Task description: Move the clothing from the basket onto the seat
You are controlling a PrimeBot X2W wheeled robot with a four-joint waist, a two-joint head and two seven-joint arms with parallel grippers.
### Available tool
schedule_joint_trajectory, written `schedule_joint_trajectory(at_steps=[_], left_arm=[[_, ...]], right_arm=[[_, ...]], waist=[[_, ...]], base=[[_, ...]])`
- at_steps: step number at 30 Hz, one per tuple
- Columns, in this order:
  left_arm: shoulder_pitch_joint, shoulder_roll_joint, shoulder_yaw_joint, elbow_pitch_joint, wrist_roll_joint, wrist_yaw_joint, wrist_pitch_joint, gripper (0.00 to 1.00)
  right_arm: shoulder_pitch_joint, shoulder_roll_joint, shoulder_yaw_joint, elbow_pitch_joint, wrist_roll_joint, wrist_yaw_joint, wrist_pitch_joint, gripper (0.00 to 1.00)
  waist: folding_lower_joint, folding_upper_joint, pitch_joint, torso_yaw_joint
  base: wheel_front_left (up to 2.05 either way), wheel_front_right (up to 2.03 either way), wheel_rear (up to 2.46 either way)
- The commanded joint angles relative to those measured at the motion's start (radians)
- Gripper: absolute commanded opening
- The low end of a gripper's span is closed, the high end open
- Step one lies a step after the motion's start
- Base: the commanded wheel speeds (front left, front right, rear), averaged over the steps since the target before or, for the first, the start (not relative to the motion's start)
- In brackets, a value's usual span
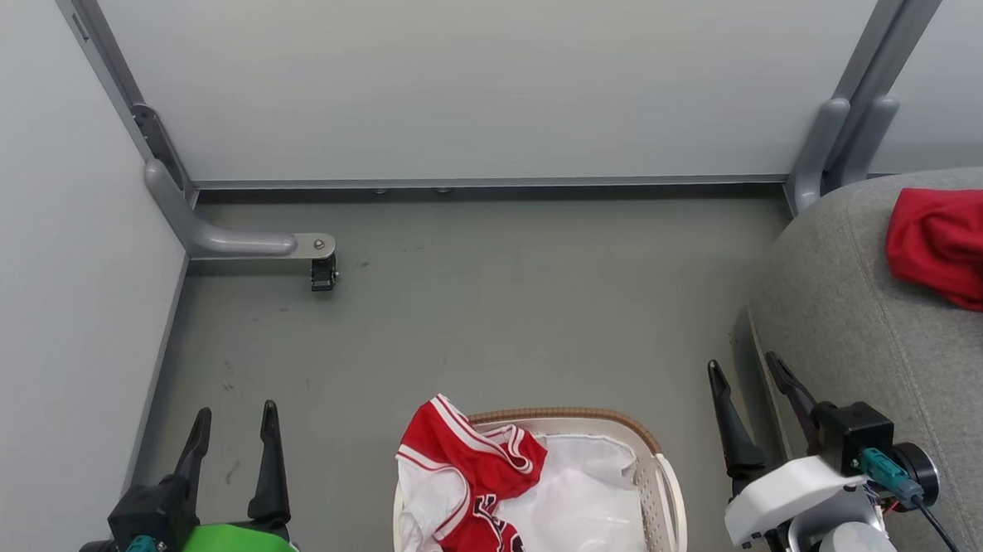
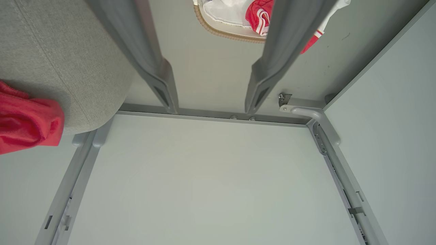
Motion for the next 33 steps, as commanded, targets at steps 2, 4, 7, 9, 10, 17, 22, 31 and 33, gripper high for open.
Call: schedule_joint_trajectory(at_steps=[2,4,7,9,10,17,22,31,33], left_arm=[[-0.017,0.001,-0.006,-0.005,0.006,0.003,-0.001,1.0],[-0.027,0.001,-0.013,-0.007,0.006,0.003,-0.001,1.0],[-0.045,0.001,-0.034,-0.002,0.013,-0.003,-0.001,1.0],[-0.066,0.001,-0.053,0.007,0.019,-0.008,-0.001,1.0],[-0.081,0.001,-0.068,0.014,0.028,-0.01,-0.001,1.0],[-0.225,0.001,-0.163,0.138,0.104,-0.045,-0.001,1.0],[-0.363,0.001,-0.256,0.316,0.145,-0.069,-0.001,1.0],[-0.584,0.002,-0.463,0.653,0.183,-0.089,0.02,1.0],[-0.629,0.003,-0.507,0.71,0.177,-0.091,0.035,1.0]], right_arm=[[-0.009,-0.004,-0.008,-0.006,-0.002,-0.001,-0.005,1.0],[-0.013,-0.004,-0.014,-0.01,-0.004,-0.001,-0.005,1.0],[-0.023,-0.004,-0.023,-0.017,-0.008,-0.001,-0.005,1.0],[-0.033,-0.004,-0.031,-0.023,-0.015,-0.001,-0.005,1.0],[-0.04,-0.004,-0.036,-0.027,-0.018,-0.001,-0.005,1.0],[-0.104,-0.004,-0.064,-0.055,-0.051,-0.001,-0.005,1.0],[-0.163,-0.004,-0.073,-0.084,-0.069,-0.001,-0.005,1.0],[-0.266,-0.004,-0.06,-0.124,-0.064,-0.001,-0.005,1.0],[-0.291,-0.004,-0.053,-0.135,-0.06,-0.001,-0.005,1.0]], waist=[[0.0,0.009,0.008,0.0],[0.0,0.009,0.019,0.002],[0.0,0.009,0.041,0.005],[0.0,0.009,0.061,0.007],[0.0,0.009,0.073,0.008],[0.0,0.009,0.176,0.006],[0.0,0.009,0.275,-0.01],[0.0,0.009,0.455,-0.07],[0.0,0.009,0.501,-0.088]], base=[[0.0,0.0,0.0],[0.0,0.0,0.0],[0.0,0.0,0.0],[0.0,0.0,0.0],[0.0,0.0,0.0],[0.0,0.0,0.0],[0.0,0.0,0.0],[0.0,0.0,0.0],[0.0,0.0,0.0]])
